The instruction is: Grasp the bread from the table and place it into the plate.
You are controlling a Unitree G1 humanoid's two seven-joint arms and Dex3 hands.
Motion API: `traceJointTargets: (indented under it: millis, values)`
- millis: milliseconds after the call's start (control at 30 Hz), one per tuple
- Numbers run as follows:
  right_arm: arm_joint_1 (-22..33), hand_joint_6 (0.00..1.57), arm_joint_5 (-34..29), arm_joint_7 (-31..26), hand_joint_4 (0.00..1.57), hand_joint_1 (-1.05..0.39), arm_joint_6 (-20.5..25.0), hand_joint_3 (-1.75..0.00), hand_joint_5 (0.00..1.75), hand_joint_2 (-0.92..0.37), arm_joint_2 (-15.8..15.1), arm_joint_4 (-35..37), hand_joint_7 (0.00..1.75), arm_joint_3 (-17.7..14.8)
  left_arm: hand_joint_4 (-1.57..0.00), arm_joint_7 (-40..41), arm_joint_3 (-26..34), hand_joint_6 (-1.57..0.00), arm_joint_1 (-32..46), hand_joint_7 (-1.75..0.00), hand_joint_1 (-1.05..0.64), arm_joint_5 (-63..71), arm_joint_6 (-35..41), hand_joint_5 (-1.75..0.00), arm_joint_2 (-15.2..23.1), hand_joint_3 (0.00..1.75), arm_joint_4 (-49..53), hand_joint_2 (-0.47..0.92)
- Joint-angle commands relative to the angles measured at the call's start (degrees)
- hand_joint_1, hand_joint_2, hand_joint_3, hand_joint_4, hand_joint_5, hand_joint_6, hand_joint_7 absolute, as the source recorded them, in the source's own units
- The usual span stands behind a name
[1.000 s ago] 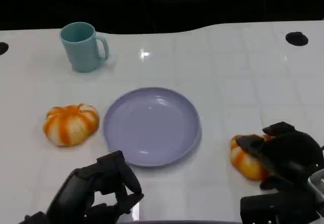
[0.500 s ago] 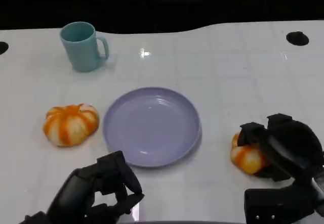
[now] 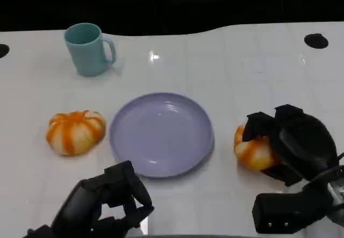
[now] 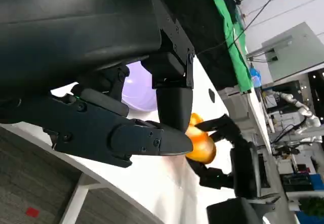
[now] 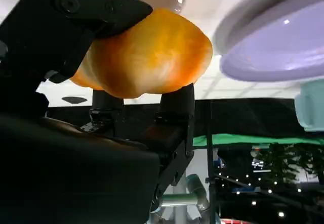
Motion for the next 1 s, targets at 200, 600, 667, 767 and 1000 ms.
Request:
traceJointTargets:
  millis: [200,600,667,767,1000]
  values:
    - [-4.3,0.75,3.1,0.9,0.98,-0.22,-2.1,-1.21,1.75,-0.37,2.8,-1.3,1.67,-0.2,-0.68,0.4,0.1,-0.60,-0.3,-1.53,-0.55,-0.3,0.4,-1.75,0.0,0.31,0.3,0.92]
    - [-10.0,0.74,7.0,5.7,0.98,-0.19,-2.7,-1.30,1.75,-0.33,11.3,2.5,1.75,1.5,-0.68,0.3,-0.3,-0.60,-0.7,-1.53,-0.54,-0.1,0.1,-1.75,-0.3,0.31,0.5,0.92]
    - [-11.4,0.73,7.2,5.8,0.98,-0.18,-3.0,-1.32,1.75,-0.30,12.7,4.4,1.75,1.8,-0.69,0.4,-0.4,-0.61,-0.6,-1.53,-0.54,0.2,-0.1,-1.75,-0.2,0.31,0.6,0.92]
    - [-13.4,0.73,7.6,6.7,0.99,-0.18,-2.8,-1.32,1.75,-0.29,14.8,7.3,1.75,2.3,-0.70,0.6,-0.5,-0.61,-0.4,-1.53,-0.55,0.4,0.0,-1.75,-0.3,0.31,0.3,0.92]
    - [-18.4,0.72,7.7,5.4,0.99,-0.18,-1.5,-1.31,1.75,-0.28,19.8,16.3,1.75,3.3,-0.70,0.8,-0.7,-0.61,-0.1,-1.54,-0.54,0.9,0.0,-1.75,-0.5,0.32,-0.3,0.92]
